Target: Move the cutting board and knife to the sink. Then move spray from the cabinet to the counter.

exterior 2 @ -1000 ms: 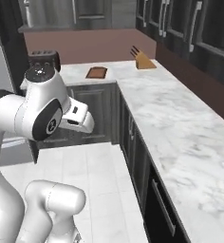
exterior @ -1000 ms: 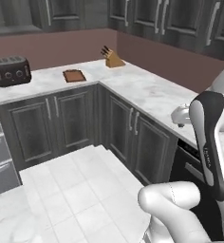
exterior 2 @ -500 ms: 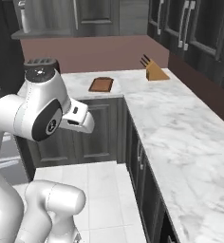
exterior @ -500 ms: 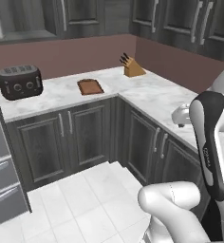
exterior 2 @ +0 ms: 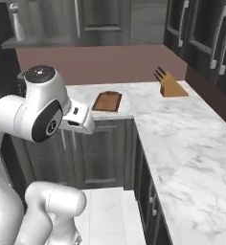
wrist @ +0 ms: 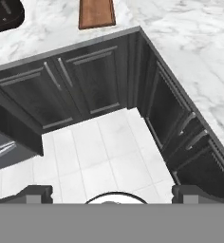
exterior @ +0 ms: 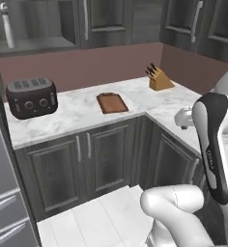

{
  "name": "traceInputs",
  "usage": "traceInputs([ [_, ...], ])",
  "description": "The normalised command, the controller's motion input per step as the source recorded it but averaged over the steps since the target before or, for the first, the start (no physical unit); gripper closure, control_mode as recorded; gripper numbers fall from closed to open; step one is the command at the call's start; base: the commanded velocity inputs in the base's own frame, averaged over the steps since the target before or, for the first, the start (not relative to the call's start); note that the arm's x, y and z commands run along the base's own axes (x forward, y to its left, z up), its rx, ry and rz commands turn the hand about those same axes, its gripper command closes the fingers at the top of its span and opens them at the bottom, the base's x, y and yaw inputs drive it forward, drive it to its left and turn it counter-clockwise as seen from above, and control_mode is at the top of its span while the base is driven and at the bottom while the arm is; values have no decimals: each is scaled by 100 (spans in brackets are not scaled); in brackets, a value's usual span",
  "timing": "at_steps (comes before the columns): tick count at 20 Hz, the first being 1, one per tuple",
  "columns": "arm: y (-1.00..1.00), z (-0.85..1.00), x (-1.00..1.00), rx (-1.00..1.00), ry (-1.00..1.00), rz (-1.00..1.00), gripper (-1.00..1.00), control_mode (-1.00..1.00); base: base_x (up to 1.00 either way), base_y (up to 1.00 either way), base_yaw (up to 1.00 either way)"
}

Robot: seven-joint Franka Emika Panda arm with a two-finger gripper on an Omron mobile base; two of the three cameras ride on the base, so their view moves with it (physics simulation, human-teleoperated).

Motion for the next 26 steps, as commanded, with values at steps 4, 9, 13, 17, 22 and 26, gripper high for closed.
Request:
traceInputs([
  [4,0,0,0,0,0,0,-100,100,100,-17,4],
  [9,0,0,0,0,0,0,-100,100,87,-28,9],
  [13,0,0,0,0,0,0,-100,100,59,-35,6],
  [17,0,0,0,0,0,0,-100,100,21,-81,12],
  [22,0,0,0,0,0,0,-100,100,9,-43,10],
  [26,0,0,0,0,0,0,-100,100,77,11,0],
])
